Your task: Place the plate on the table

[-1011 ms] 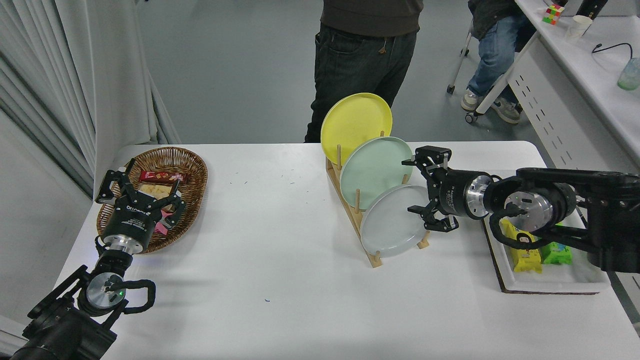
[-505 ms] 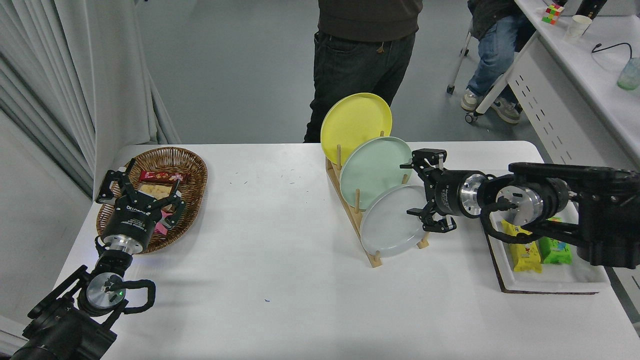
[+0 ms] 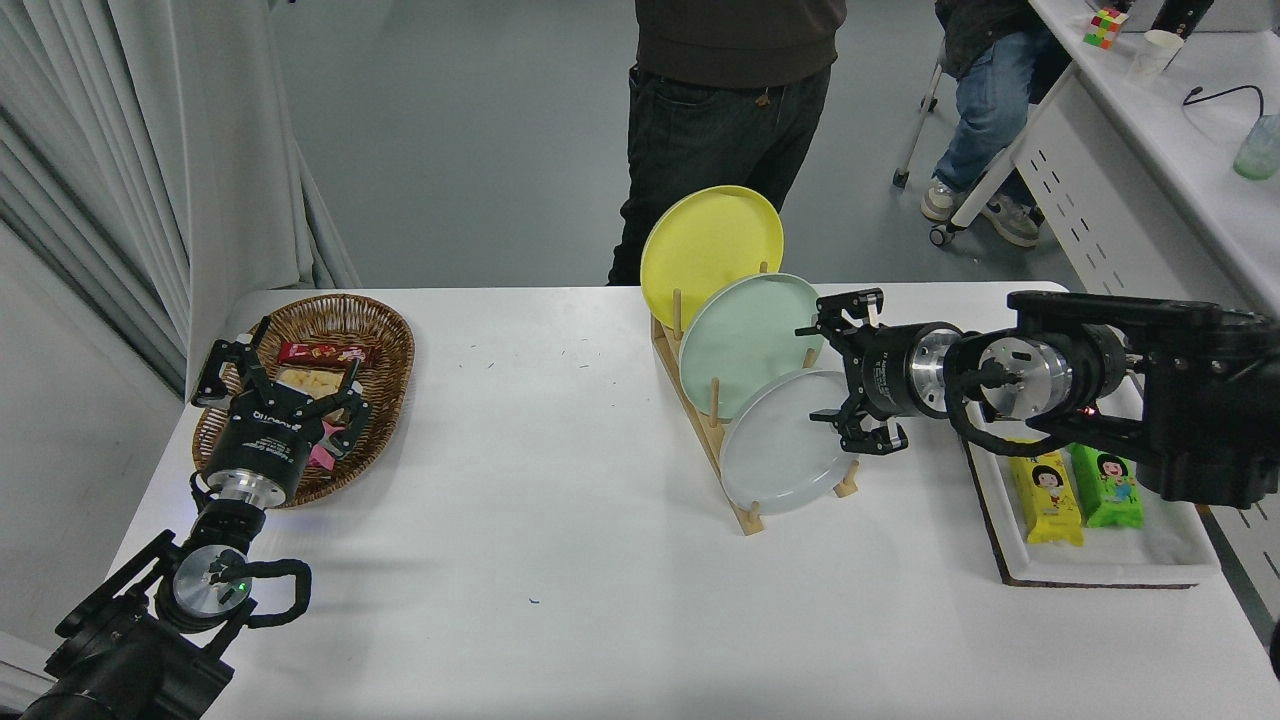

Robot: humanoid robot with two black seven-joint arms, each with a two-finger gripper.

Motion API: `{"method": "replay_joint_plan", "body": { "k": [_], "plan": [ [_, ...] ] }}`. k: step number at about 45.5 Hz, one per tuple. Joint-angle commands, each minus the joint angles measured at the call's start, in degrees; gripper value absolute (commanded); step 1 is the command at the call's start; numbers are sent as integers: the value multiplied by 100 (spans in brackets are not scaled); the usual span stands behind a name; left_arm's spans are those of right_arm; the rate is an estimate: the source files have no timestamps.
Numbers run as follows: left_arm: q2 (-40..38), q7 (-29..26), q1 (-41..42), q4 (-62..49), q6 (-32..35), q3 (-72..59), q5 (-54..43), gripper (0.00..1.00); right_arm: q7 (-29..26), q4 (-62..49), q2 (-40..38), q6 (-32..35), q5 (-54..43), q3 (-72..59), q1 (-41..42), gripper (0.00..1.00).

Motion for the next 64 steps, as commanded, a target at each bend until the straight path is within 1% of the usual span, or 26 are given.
{"method": "replay_joint_plan", "body": {
  "k": [1, 11, 13, 14, 26, 37, 50, 56, 64],
  "plan": [
    [0, 0, 0, 0, 0, 0, 6, 98, -106, -72, 48, -24, 18, 3, 25, 75],
    [0, 0, 0, 0, 0, 0, 6, 98, -229, -168, 101, -25, 18, 3, 43, 71],
    [0, 0, 0, 0, 0, 0, 6, 98, -256, -168, 101, -25, 18, 3, 43, 64],
    [0, 0, 0, 0, 0, 0, -3, 98, -273, -168, 101, -25, 18, 3, 43, 62],
    [0, 0, 0, 0, 0, 0, 6, 98, -352, -186, 101, -16, 9, 3, 52, 62],
    [0, 0, 0, 0, 0, 0, 6, 98, -985, -186, 101, -16, 18, 3, 122, 63],
    [0, 0, 0, 0, 0, 0, -3, 98, -985, -195, 109, -16, -26, 21, 131, 62],
    [0, 0, 0, 0, 0, 0, 6, 98, -968, -300, 180, -16, -52, 153, 70, 59],
    [0, 9, 0, 0, 0, 0, 6, 98, -941, -379, 224, 19, -52, 232, 61, 59]
  ]
}}
